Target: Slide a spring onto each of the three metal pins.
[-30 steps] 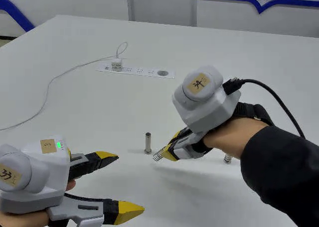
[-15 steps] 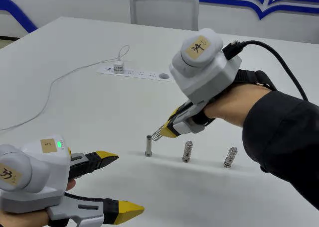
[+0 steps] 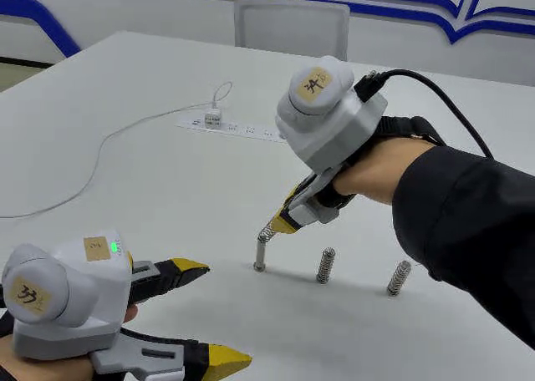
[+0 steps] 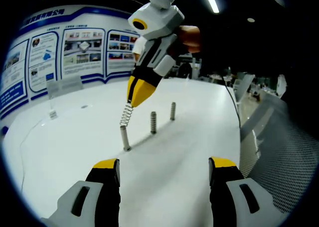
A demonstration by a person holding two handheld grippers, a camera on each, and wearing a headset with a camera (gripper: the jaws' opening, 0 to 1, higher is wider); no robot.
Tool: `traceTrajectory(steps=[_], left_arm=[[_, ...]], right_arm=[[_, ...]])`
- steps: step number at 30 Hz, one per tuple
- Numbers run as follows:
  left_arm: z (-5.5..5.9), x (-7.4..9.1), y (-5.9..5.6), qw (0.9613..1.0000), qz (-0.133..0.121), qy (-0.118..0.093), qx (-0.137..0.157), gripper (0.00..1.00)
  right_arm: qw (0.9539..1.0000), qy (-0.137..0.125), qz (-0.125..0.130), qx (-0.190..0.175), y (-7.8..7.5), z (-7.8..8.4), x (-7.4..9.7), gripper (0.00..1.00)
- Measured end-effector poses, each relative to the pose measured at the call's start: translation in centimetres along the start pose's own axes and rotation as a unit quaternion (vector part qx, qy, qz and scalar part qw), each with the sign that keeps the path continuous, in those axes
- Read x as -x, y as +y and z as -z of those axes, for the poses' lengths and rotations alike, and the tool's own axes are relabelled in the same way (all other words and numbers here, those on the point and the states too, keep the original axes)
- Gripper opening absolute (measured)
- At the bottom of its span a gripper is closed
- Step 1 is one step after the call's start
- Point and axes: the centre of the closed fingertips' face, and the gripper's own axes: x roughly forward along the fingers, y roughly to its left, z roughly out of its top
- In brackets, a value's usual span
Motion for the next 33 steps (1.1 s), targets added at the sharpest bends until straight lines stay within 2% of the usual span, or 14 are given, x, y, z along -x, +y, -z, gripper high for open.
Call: traceTrajectory(steps=[12, 17, 21, 29, 33], left_arm=[[0.0, 0.0, 0.0, 1.0, 0.0, 0.0, 0.0, 0.74], [0.1, 0.0, 0.0, 1.0, 0.001, 0.001, 0.001, 0.74], [0.1, 0.0, 0.0, 1.0, 0.001, 0.001, 0.001, 0.74], [0.1, 0.0, 0.0, 1.0, 0.001, 0.0, 0.001, 0.74], [0.1, 0.0, -0.1, 1.0, 0.002, 0.002, 0.001, 0.74]], right_arm=[[0.9992, 0.037, -0.015, 0.009, -0.1, -0.3, -1.2, 0.11], [0.9987, 0.046, -0.022, 0.01, -0.4, -1.3, -1.7, 0.11], [0.9982, 0.052, -0.025, 0.014, 0.2, -1.6, -1.7, 0.11], [0.9962, 0.081, -0.029, 0.009, 0.5, -1.0, -1.3, 0.11], [0.9942, 0.102, -0.032, 0.01, 0.7, 0.0, -1.5, 0.11]])
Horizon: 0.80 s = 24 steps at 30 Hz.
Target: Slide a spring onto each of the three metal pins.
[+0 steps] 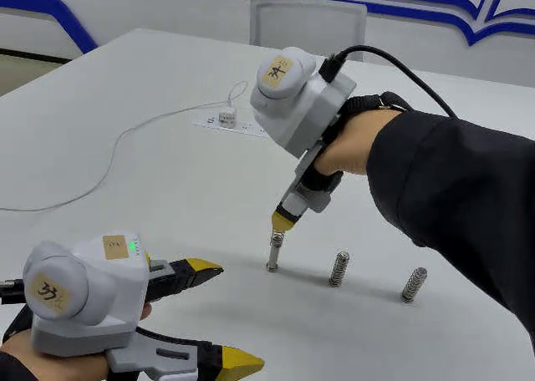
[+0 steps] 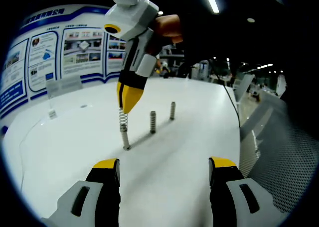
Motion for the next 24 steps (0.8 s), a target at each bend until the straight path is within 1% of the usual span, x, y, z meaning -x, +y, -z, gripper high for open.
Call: traceTrajectory(steps=[7, 12, 24], left_arm=[[0.0, 0.0, 0.0, 1.0, 0.0, 0.0, 0.0, 0.74], [0.0, 0.0, 0.1, 1.0, -0.001, 0.0, 0.001, 0.74], [0.2, -0.1, 0.0, 1.0, 0.0, 0.003, 0.001, 0.74]], right_arm=[[0.9999, 0.012, -0.005, -0.001, 0.1, 0.2, -0.9, 0.11], [0.9998, 0.02, -0.004, -0.001, -0.3, 0.2, -2.0, 0.11], [0.9997, 0.02, -0.005, -0.013, -0.4, 1.1, -3.8, 0.11]])
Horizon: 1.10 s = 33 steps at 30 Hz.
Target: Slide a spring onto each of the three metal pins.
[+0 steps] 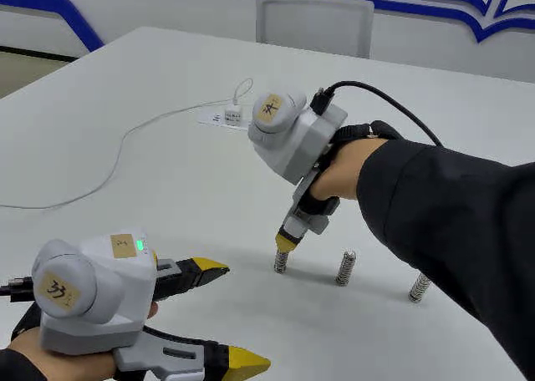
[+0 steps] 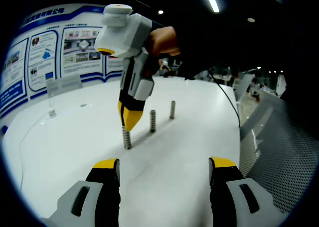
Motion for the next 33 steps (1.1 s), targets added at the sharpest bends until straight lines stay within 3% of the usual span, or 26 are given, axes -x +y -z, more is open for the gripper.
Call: traceTrajectory(steps=[15, 25, 33], left_arm=[[0.1, 0.0, -0.1, 1.0, 0.0, 0.002, -0.001, 0.74], [0.1, 0.0, -0.2, 1.0, 0.003, 0.006, -0.002, 0.74], [0.2, 0.0, -0.1, 1.0, 0.001, 0.008, -0.002, 0.75]], right_arm=[[0.9999, -0.012, -0.001, 0.006, 0.1, 0.4, -0.4, 0.13], [0.9987, -0.048, 0.013, 0.005, -0.7, 1.4, 1.0, 0.2], [0.9946, -0.099, 0.026, -0.02, -1.8, 2.3, 3.0, 0.23]])
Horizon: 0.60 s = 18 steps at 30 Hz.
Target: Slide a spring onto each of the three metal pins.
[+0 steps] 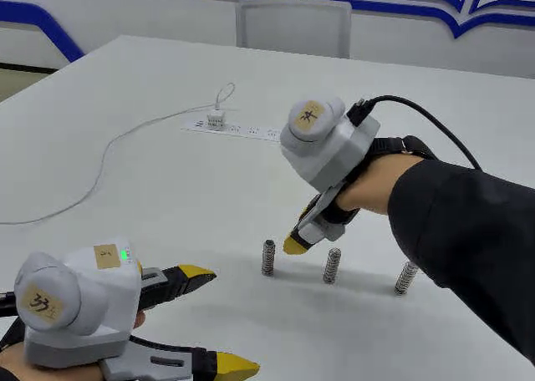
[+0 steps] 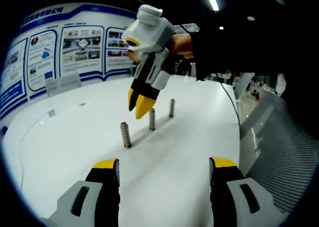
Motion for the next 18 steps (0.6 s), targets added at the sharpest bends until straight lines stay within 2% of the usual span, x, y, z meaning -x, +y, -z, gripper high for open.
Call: traceTrajectory(steps=[9, 18], left_arm=[[0.1, -0.1, 0.0, 1.0, -0.001, 0.004, -0.003, 0.76], [0.3, -0.2, 0.0, 1.0, 0.002, 0.008, -0.001, 0.77]], right_arm=[[0.9987, -0.043, 0.02, -0.019, -1.2, 1.8, 2.0, 0.32], [0.9936, -0.086, 0.053, -0.051, -3.2, 4.4, 4.4, 0.4]])
